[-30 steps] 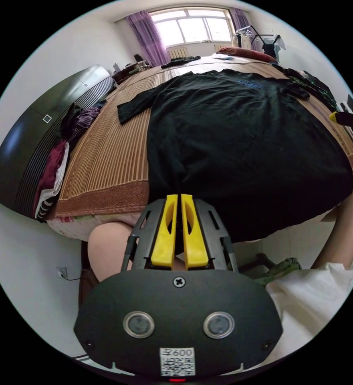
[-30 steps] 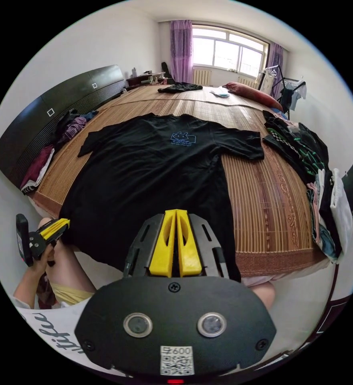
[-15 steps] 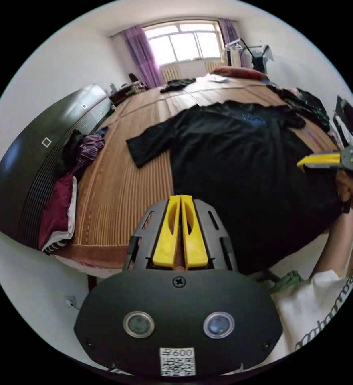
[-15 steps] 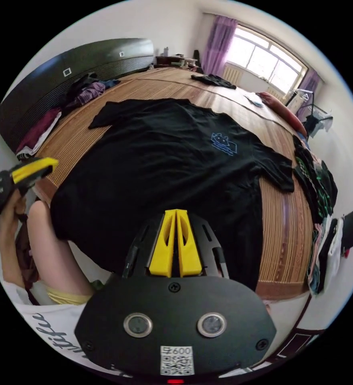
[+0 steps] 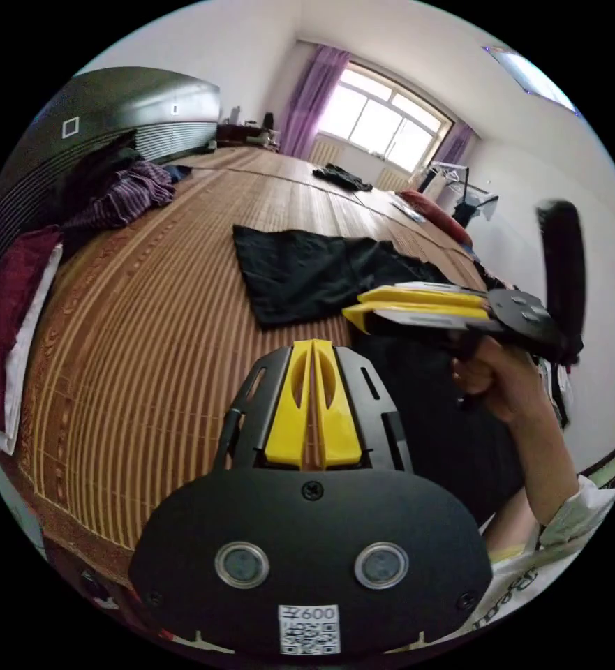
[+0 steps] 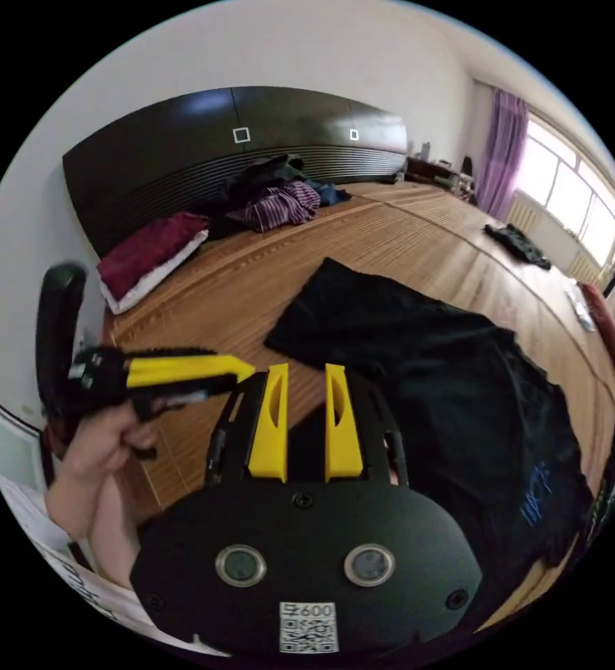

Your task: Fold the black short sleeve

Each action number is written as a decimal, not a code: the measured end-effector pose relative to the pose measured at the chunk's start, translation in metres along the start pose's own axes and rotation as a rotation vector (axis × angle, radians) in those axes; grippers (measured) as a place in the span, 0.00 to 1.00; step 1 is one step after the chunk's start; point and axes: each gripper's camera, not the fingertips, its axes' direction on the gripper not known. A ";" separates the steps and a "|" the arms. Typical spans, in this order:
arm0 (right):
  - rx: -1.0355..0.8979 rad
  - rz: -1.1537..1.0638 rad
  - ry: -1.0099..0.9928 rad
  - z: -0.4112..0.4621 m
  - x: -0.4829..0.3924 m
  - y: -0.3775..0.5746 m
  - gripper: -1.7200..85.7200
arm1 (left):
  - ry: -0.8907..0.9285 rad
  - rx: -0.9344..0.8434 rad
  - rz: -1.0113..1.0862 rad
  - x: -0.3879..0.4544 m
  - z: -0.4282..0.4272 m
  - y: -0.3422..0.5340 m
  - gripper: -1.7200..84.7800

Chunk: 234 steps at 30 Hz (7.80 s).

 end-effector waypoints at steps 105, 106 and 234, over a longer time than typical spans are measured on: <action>-0.266 0.344 0.491 -0.479 -0.014 0.275 0.03 | -0.272 -0.202 0.641 0.231 0.238 0.317 0.03; -0.271 0.349 0.505 -0.496 -0.024 0.279 0.05 | -0.273 -0.204 0.642 0.235 0.235 0.331 0.03; -0.506 0.635 0.378 -0.653 -0.123 0.375 0.01 | 0.061 -0.735 0.152 -0.020 -0.134 0.203 0.04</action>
